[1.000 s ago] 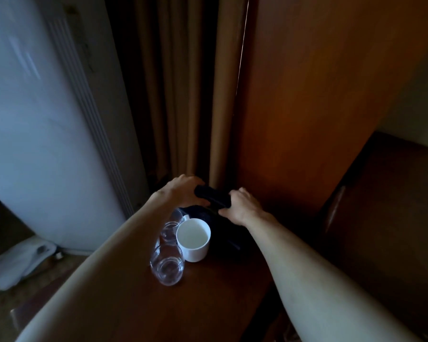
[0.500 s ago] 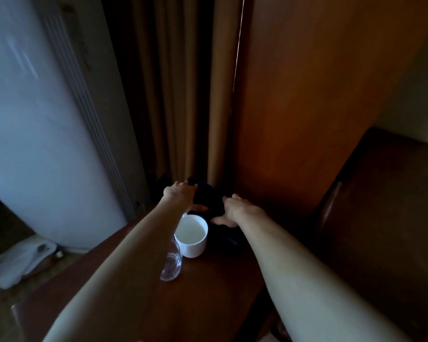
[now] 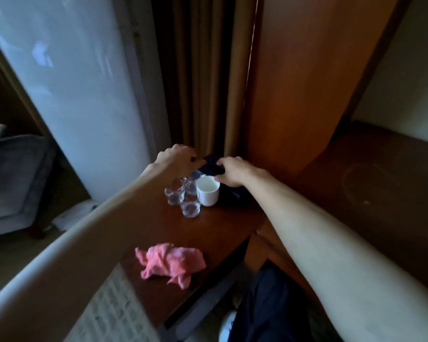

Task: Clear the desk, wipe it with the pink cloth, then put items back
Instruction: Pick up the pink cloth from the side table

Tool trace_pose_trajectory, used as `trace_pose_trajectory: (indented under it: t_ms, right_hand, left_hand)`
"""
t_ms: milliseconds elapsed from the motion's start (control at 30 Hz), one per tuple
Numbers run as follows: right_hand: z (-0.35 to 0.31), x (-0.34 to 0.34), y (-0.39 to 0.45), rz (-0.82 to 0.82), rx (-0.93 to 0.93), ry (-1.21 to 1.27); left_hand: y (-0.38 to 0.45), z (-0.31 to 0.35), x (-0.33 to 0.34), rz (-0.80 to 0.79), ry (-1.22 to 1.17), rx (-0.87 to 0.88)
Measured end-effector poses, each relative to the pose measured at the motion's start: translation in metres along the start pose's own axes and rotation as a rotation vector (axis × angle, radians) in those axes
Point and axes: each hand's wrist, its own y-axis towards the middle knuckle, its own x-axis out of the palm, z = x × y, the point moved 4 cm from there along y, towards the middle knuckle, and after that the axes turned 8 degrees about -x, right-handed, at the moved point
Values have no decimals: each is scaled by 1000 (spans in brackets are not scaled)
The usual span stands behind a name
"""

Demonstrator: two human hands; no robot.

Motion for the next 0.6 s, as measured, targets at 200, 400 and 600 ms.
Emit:
trace_pose_trajectory:
  t_ms: [200, 400, 600]
  right_hand:
    - [-56, 59, -59, 55, -127, 157]
    - [-92, 175, -105, -159, -227, 256]
    - [-77, 232, -114, 54, -296, 41]
  left_hand:
    - [-134, -40, 15, -9, -117, -106]
    - [-218, -99, 78, -34, -165, -254]
    - [-240, -122, 150, 60, -204, -290]
